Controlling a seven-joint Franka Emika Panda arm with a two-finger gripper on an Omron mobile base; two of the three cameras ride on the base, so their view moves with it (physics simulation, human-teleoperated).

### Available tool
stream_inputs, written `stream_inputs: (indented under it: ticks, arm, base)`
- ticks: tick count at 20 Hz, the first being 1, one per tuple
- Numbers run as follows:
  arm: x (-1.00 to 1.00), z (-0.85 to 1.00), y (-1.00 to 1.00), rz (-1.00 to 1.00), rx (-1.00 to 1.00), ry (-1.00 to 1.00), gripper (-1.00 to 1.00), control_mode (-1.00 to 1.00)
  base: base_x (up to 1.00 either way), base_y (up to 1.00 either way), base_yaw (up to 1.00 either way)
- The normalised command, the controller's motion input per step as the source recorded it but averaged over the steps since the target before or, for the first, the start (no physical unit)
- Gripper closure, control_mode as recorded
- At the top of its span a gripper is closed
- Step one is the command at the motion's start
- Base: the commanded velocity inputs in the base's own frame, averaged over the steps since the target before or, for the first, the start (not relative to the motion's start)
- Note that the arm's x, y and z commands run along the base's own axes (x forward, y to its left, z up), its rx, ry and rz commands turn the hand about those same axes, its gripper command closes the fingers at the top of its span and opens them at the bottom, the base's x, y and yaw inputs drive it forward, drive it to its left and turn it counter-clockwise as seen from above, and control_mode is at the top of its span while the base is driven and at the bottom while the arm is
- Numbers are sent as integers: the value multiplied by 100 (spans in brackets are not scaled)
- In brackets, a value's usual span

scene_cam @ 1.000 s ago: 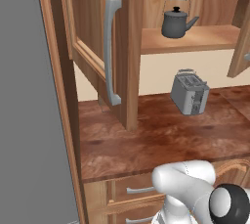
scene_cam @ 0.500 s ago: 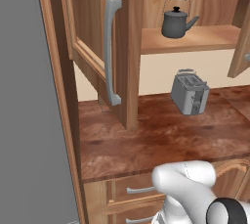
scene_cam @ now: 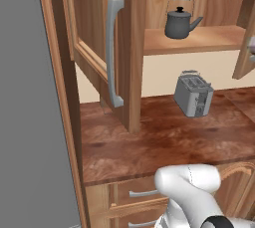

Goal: Open the cabinet, pick the kettle from the cabinet, and place it in the sink.

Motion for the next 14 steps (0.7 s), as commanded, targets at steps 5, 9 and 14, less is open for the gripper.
stream_inputs:
  ticks: [5,9,14]
  arm:
    - [4,0,50,-20,4,10,-100,-100]
    - [12,1,49,-16,5,6,-100,-100]
    - [19,6,29,-17,20,5,-100,-100]
  base:
    - [0,0,0]
    - [0,0,0]
    - [0,0,0]
